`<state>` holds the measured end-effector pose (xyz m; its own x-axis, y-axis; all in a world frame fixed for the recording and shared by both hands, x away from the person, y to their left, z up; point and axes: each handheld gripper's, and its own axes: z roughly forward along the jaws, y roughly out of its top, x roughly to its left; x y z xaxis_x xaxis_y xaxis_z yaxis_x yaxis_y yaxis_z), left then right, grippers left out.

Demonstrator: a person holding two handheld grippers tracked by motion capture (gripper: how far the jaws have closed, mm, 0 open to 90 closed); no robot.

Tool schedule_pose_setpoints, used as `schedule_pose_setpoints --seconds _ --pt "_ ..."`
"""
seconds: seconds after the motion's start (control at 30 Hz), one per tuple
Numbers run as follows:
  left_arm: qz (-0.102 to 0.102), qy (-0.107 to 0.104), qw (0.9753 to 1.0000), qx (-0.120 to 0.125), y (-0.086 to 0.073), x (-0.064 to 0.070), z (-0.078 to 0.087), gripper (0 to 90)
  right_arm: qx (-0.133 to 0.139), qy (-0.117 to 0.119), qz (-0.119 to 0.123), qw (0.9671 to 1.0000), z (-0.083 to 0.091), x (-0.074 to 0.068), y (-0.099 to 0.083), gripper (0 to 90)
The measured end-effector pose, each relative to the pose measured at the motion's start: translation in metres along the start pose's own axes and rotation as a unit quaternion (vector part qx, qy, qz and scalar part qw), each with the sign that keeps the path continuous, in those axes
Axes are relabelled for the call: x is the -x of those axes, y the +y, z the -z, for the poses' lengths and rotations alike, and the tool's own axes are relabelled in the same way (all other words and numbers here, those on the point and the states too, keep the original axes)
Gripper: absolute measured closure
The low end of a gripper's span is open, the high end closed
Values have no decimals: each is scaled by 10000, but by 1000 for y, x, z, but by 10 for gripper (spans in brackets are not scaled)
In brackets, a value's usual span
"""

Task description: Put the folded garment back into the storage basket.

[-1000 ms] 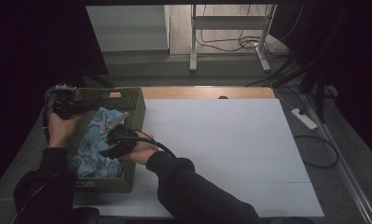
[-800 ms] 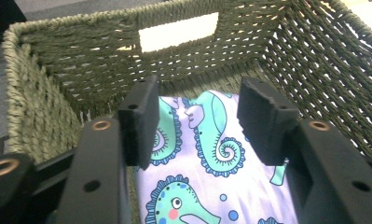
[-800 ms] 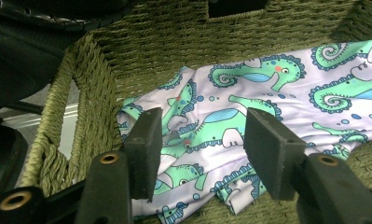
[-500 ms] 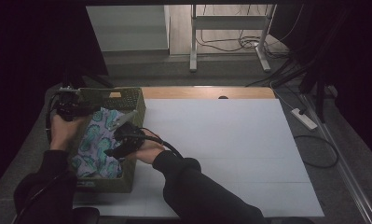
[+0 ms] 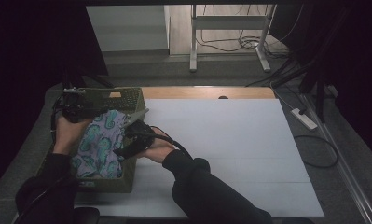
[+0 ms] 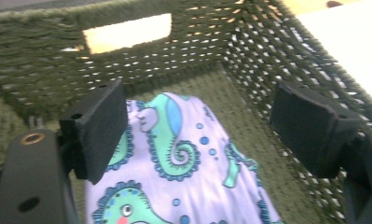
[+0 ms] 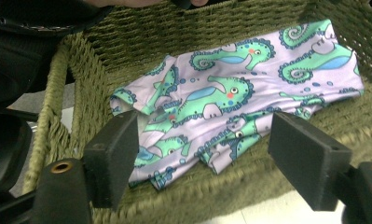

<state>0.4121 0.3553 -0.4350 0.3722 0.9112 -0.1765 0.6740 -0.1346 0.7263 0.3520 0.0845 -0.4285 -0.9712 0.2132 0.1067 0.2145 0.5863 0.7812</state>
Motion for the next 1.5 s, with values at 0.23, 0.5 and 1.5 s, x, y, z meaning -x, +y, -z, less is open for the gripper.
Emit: schedule_pose_setpoints --seconds 0.23,0.5,1.5 --pt "-21 -40 10000 -40 -2 8 3 127 -36 -35 -107 9999 14 7 -7 163" --pt "96 -172 9998 -40 -6 15 6 58 -67 -81 -294 9995 28 16 -18 132" --pt "-264 -578 9980 29 -36 55 20 0 -258 -471 -426 9977 76 35 -64 0"
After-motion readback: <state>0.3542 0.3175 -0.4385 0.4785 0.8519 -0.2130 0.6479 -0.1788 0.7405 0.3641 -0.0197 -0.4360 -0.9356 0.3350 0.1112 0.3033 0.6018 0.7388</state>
